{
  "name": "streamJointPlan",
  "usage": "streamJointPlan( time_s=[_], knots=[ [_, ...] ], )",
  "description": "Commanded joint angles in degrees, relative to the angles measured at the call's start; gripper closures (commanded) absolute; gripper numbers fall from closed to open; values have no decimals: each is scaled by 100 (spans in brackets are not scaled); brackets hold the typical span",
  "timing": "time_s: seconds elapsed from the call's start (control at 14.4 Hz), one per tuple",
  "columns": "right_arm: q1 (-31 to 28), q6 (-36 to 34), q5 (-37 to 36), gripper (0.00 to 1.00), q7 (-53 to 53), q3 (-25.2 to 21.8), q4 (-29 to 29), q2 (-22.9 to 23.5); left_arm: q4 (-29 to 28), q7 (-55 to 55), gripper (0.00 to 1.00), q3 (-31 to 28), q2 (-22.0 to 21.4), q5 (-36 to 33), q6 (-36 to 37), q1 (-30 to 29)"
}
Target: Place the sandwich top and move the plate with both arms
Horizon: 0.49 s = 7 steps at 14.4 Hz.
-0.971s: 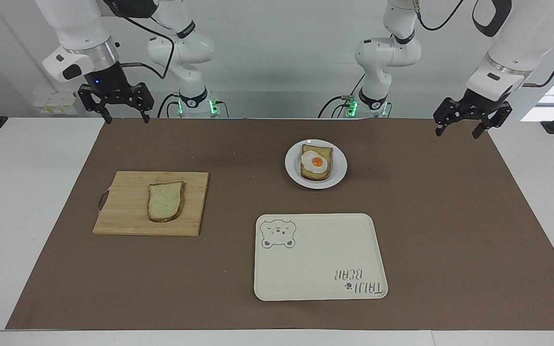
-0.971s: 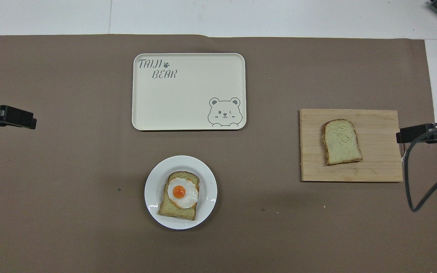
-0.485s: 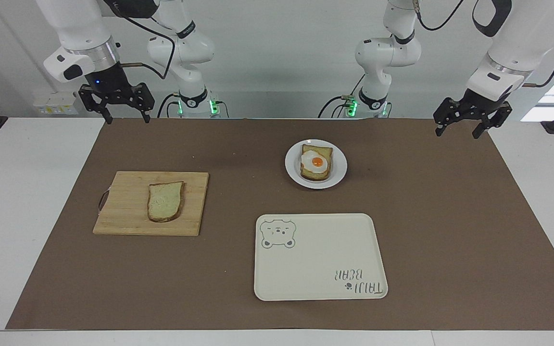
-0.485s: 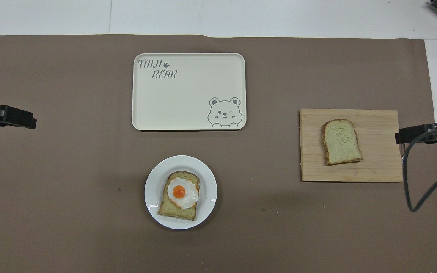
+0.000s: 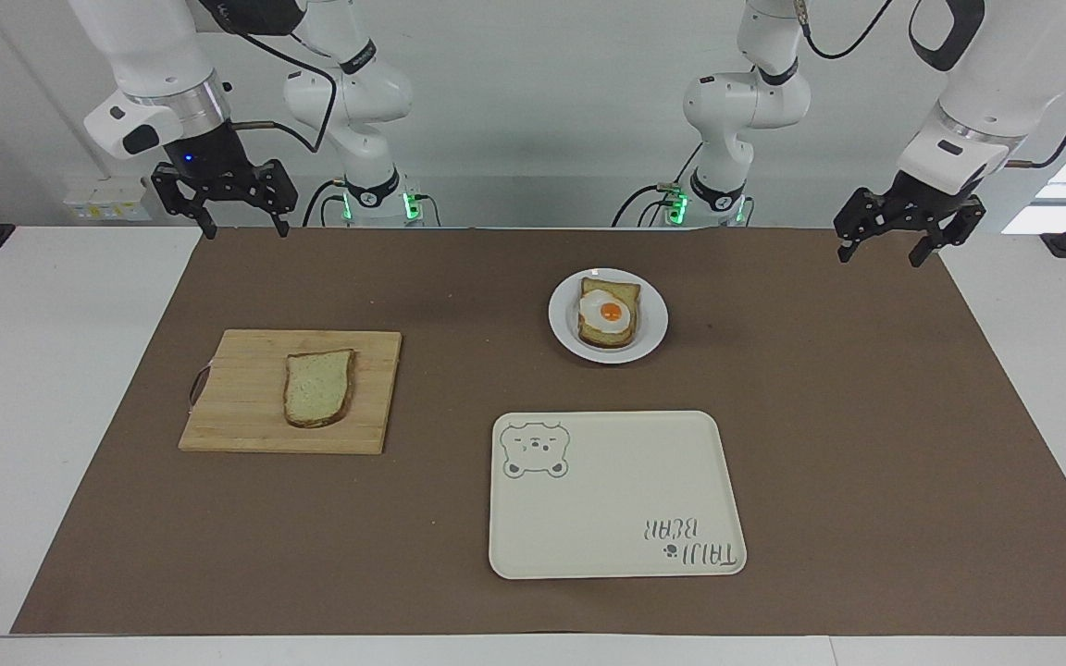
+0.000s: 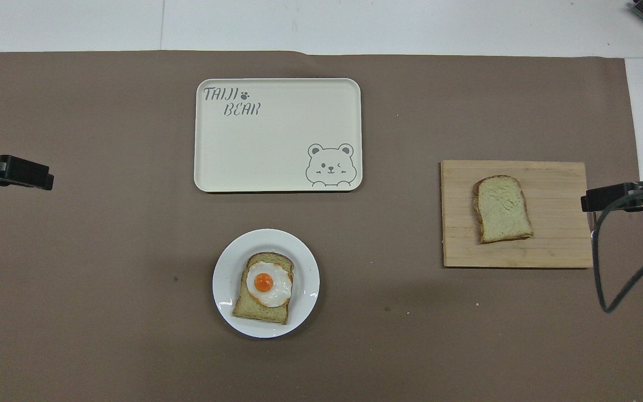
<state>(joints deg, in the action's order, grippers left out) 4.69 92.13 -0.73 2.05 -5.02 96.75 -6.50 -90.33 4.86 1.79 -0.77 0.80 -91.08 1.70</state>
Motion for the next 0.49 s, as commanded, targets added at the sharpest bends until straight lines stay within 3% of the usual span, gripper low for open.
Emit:
streamJointPlan(
  time_s=[0.0, 0.28, 0.42],
  knots=[
    [-91, 59, 117, 0, 225, 10, 168, -141, -72, -29, 0, 32, -81, 61, 47, -64],
    [-91, 304, 125, 0, 312, 10, 439, -80, -72, -29, 0, 32, -81, 61, 47, -64],
    [-179, 1302, 230, 0, 768, 1, 1158, -10, -72, -29, 0, 32, -81, 61, 47, -64]
  ],
)
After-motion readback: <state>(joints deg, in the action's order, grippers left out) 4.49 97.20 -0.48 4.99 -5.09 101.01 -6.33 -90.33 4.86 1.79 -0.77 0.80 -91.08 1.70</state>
